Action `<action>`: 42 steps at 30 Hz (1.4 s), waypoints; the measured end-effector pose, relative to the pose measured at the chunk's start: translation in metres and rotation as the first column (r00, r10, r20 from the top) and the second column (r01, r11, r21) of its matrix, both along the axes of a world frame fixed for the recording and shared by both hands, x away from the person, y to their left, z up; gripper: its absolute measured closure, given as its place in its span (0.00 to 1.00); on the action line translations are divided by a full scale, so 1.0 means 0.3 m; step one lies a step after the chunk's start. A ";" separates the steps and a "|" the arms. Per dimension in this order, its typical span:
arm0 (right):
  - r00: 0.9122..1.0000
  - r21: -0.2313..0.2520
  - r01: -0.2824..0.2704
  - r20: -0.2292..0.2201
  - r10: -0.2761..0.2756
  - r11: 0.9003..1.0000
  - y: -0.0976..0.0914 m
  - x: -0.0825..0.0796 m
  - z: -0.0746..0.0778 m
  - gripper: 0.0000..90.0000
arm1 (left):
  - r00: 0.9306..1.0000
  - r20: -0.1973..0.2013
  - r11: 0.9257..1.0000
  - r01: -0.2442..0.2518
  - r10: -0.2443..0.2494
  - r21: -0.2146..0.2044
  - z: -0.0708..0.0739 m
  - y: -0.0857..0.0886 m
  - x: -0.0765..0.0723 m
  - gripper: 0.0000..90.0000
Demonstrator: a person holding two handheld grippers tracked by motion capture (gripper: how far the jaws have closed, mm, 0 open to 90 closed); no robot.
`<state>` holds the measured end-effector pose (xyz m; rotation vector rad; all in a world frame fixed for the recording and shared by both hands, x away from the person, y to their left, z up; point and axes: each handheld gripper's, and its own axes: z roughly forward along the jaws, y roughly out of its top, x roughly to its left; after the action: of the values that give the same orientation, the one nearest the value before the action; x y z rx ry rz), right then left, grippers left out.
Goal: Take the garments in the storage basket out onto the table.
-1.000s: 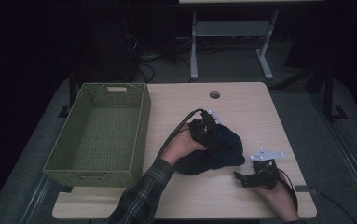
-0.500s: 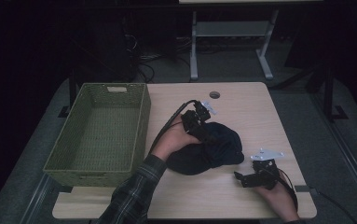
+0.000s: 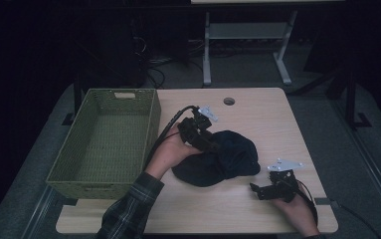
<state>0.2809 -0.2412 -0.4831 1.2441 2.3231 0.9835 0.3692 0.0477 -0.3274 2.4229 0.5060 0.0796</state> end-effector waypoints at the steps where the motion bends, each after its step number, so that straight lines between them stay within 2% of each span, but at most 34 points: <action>1: 1.000 0.000 0.000 0.000 0.000 1.000 0.000 0.000 0.000 0.03 | 1.000 -0.004 1.000 0.002 -0.002 -0.004 -0.002 0.005 -0.011 0.60; 2: 1.000 0.000 0.000 0.000 0.000 1.000 0.000 0.000 0.000 0.03 | 1.000 -0.007 1.000 0.005 -0.005 -0.012 -0.007 0.012 -0.026 0.63; 4: 1.000 0.000 0.000 0.000 0.000 1.000 0.000 0.000 0.000 0.03 | 1.000 -0.021 1.000 0.014 -0.015 -0.021 -0.026 0.024 -0.052 0.76; 5: 1.000 0.000 0.000 0.000 0.000 1.000 0.000 0.000 0.000 0.03 | 1.000 -0.021 1.000 0.014 -0.015 -0.021 -0.026 0.024 -0.052 0.80; 6: 1.000 0.000 0.000 0.000 0.000 1.000 0.000 0.000 0.000 0.03 | 0.999 -0.033 1.000 0.019 -0.020 -0.016 -0.048 0.032 -0.069 0.83; 8: 1.000 0.000 0.000 0.000 0.000 1.000 0.000 0.000 0.000 0.03 | 0.999 -0.041 1.000 0.015 -0.016 -0.014 -0.066 0.037 -0.077 0.84; 9: 1.000 0.000 0.000 0.000 0.000 1.000 0.000 0.000 0.000 0.03 | 0.999 -0.047 1.000 0.017 -0.017 -0.012 -0.078 0.040 -0.082 0.90; 11: 1.000 0.000 0.000 0.000 0.000 1.000 0.000 0.000 0.000 0.03 | 0.998 -0.059 1.000 0.020 -0.021 -0.011 -0.109 0.051 -0.092 0.92; 12: 1.000 0.000 0.000 0.000 0.000 1.000 0.000 0.000 0.000 0.03 | 0.997 -0.079 1.000 0.017 -0.018 -0.014 -0.141 0.060 -0.101 0.96; 13: 1.000 0.000 0.000 0.000 0.000 1.000 0.000 0.000 0.000 0.03 | 0.997 -0.079 1.000 0.017 -0.018 -0.014 -0.141 0.060 -0.101 0.97; 14: 1.000 0.001 0.000 0.000 0.000 1.000 0.000 0.000 0.000 0.03 | 0.996 -0.088 1.000 0.022 -0.023 -0.010 -0.171 0.067 -0.109 0.99; 15: 1.000 0.001 0.000 0.000 0.000 1.000 0.000 0.000 0.000 0.03 | 0.996 -0.088 1.000 0.022 -0.023 -0.010 -0.171 0.067 -0.109 0.99; 16: 1.000 0.000 -0.001 -0.001 0.001 1.000 0.000 0.000 0.000 0.03 | 0.995 -0.097 1.000 0.023 -0.024 -0.011 -0.201 0.069 -0.117 1.00; 17: 1.000 -0.001 -0.001 -0.001 0.001 1.000 0.000 0.000 0.000 0.03 | 0.995 -0.097 1.000 0.023 -0.024 -0.011 -0.201 0.069 -0.117 1.00; 18: 1.000 -0.001 -0.001 -0.002 0.001 1.000 0.000 0.000 0.001 0.03 | 0.994 -0.106 1.000 0.024 -0.024 0.000 -0.229 0.070 -0.125 1.00; 19: 1.000 -0.001 -0.001 -0.002 0.001 1.000 0.000 0.000 0.001 0.03 | 0.994 -0.106 1.000 0.024 -0.024 0.000 -0.229 0.070 -0.125 1.00; 20: 1.000 -0.001 0.000 -0.003 0.000 1.000 0.000 0.000 0.001 0.03 | 0.994 -0.108 1.000 0.020 -0.019 0.010 -0.254 0.069 -0.132 1.00; 27: 1.000 -0.002 -0.001 -0.003 0.001 1.000 0.000 0.000 0.001 0.03 | 0.995 -0.095 0.999 0.027 -0.025 0.020 -0.308 0.062 -0.144 1.00; 32: 1.000 -0.002 -0.001 -0.003 0.001 1.000 0.000 0.000 0.001 0.03 | 0.994 -0.103 0.998 0.045 -0.039 0.054 -0.372 0.048 -0.147 1.00; 36: 1.000 -0.002 -0.001 -0.003 0.001 1.000 0.000 0.000 0.001 0.03 | 0.994 -0.105 0.997 0.043 -0.037 0.064 -0.400 0.043 -0.147 1.00; 39: 1.000 0.001 0.003 -0.002 -0.003 1.000 0.000 -0.003 0.000 0.03 | 0.994 -0.106 0.997 0.045 -0.038 0.064 -0.403 0.043 -0.147 1.00; 42: 1.000 -0.010 -0.003 -0.021 0.003 1.000 -0.001 -0.011 0.008 0.06 | 0.994 -0.108 0.997 0.042 -0.035 0.057 -0.409 0.045 -0.147 1.00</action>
<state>0.2777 -0.2414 -0.4806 1.2536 2.3434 0.9633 0.3251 0.0611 -0.4500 2.5041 0.5111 -0.0522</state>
